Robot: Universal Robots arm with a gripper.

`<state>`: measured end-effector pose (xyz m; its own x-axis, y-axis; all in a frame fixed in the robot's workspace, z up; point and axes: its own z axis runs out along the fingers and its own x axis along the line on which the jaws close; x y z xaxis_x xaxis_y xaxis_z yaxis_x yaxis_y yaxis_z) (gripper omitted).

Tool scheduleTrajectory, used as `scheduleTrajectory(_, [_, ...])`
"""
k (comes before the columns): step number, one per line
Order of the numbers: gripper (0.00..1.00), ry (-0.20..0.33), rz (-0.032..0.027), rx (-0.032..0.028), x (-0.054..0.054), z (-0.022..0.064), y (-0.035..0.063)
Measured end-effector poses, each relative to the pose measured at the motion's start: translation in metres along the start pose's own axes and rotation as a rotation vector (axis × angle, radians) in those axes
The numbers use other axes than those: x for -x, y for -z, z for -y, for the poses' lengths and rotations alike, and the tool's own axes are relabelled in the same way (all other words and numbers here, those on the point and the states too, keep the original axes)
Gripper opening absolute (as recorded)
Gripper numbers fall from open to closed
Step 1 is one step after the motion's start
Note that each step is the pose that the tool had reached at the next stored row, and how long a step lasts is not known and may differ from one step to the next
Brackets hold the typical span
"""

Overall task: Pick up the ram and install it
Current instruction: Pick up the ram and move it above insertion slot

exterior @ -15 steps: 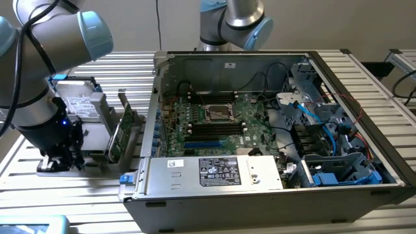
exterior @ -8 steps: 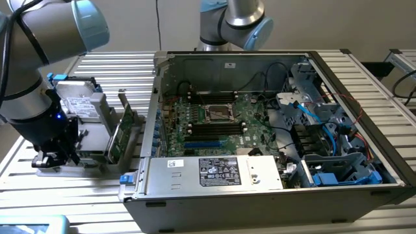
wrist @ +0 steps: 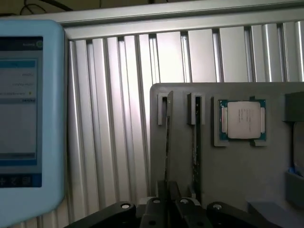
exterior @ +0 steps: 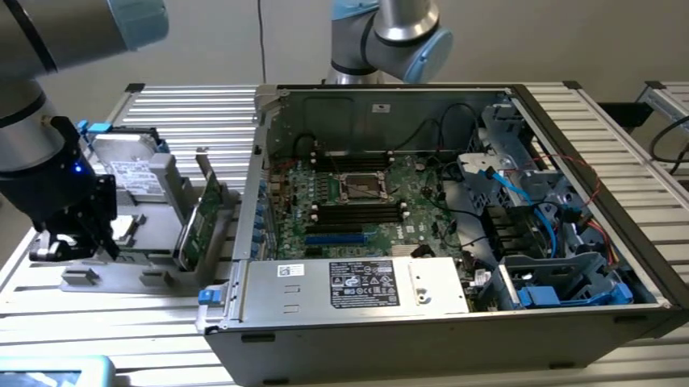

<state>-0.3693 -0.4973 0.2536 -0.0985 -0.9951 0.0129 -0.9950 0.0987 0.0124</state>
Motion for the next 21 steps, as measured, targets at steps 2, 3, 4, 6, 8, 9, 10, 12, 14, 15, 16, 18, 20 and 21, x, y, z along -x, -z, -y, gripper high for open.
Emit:
scheduleTrajectory(2, [0.14, 0.002, 0.0000, -0.0001, -0.001, -0.0001, 0.0090])
scheduleTrajectory(3, [0.14, 0.005, 0.0000, -0.0003, -0.001, -0.0001, 0.0137])
scheduleTrajectory(4, [0.14, 0.008, -0.0002, -0.0006, -0.001, -0.0001, 0.0182])
scheduleTrajectory(6, [0.14, 0.017, 0.0001, -0.0031, -0.003, 0.0000, 0.0243])
scheduleTrajectory(8, [0.14, 0.028, 0.0002, -0.0063, -0.005, 0.0001, 0.0296])
scheduleTrajectory(9, [0.14, 0.034, 0.0003, -0.0077, -0.006, 0.0001, 0.0322])
scheduleTrajectory(10, [0.14, 0.040, 0.0009, -0.0085, -0.007, 0.0002, 0.0351])
scheduleTrajectory(12, [0.14, 0.048, 0.0026, -0.0091, -0.008, 0.0006, 0.0426])
scheduleTrajectory(14, [0.14, 0.052, 0.0098, -0.0086, -0.009, 0.0026, 0.0509])
scheduleTrajectory(15, [0.14, 0.053, 0.0174, -0.0081, -0.010, 0.0041, 0.0545])
scheduleTrajectory(16, [0.14, 0.054, 0.0246, -0.0076, -0.010, 0.0058, 0.0583])
scheduleTrajectory(18, [0.14, 0.056, 0.0395, -0.0064, -0.012, 0.0091, 0.0661])
scheduleTrajectory(20, [0.14, 0.058, 0.0538, -0.0054, -0.013, 0.0124, 0.0740])
scheduleTrajectory(21, [0.14, 0.059, 0.0613, -0.0049, -0.013, 0.0142, 0.0780])
